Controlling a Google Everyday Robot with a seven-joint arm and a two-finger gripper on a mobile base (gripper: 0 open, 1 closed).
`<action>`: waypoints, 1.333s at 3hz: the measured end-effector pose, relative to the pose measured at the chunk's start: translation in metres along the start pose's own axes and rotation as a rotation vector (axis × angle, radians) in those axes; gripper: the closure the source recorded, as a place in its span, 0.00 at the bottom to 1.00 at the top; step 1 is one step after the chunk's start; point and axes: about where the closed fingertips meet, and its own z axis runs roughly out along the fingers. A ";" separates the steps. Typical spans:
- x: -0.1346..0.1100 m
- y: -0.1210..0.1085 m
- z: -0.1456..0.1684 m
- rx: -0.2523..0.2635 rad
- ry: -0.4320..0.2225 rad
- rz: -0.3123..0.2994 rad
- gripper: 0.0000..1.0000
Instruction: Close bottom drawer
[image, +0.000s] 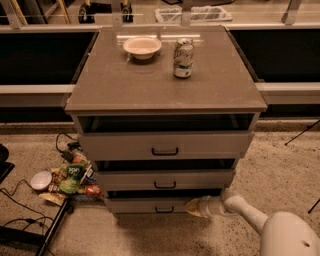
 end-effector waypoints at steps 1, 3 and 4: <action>0.014 0.008 -0.015 0.037 0.028 0.015 1.00; 0.035 0.004 -0.001 0.087 0.046 0.040 1.00; 0.028 -0.015 0.010 0.113 0.053 0.026 1.00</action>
Offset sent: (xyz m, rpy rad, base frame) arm -0.0221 -0.0400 -0.0330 -0.0549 -0.0060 -0.1364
